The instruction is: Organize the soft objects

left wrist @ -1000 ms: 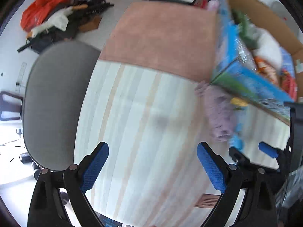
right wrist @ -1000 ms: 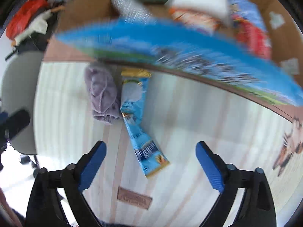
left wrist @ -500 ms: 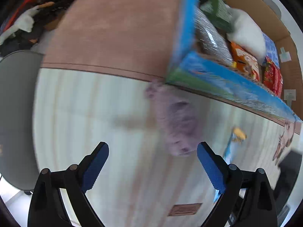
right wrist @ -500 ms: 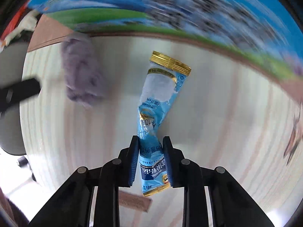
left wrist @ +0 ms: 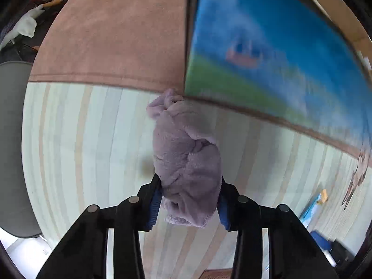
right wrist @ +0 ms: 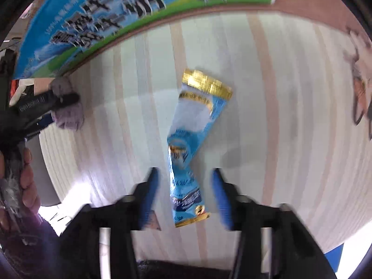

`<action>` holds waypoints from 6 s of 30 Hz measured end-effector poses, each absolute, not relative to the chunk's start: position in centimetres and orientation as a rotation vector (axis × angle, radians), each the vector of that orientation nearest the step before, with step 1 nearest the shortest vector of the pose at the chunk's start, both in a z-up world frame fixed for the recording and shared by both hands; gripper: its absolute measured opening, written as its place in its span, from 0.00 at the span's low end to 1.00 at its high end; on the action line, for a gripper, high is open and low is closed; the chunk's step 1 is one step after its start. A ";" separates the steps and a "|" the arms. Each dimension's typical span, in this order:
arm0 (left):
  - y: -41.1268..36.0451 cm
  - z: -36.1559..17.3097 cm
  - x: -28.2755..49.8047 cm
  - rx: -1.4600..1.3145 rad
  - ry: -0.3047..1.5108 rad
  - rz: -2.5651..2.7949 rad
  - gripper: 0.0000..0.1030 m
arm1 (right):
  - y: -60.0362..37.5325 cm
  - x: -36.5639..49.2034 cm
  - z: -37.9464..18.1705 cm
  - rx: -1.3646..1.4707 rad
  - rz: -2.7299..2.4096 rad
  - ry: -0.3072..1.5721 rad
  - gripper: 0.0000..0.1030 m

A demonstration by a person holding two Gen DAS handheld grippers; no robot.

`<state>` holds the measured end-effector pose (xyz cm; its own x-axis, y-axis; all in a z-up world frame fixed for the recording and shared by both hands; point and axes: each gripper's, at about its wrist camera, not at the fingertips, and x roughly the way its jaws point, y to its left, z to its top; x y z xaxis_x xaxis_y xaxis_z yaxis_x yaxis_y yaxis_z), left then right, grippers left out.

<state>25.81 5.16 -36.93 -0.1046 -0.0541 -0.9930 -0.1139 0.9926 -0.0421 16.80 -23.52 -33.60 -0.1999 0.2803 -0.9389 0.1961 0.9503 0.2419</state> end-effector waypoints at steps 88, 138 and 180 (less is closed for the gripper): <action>-2.8 -20.8 37.5 0.008 1.523 -0.028 0.99 | -22.4 37.5 -22.9 0.053 -0.005 1.583 1.00; -3.3 6.7 13.6 -0.002 1.009 -0.066 0.99 | -23.4 10.1 10.9 0.039 0.026 0.966 1.00; -3.2 9.8 12.6 0.001 0.904 -0.071 0.99 | -23.9 8.3 14.4 0.030 -0.042 0.868 1.00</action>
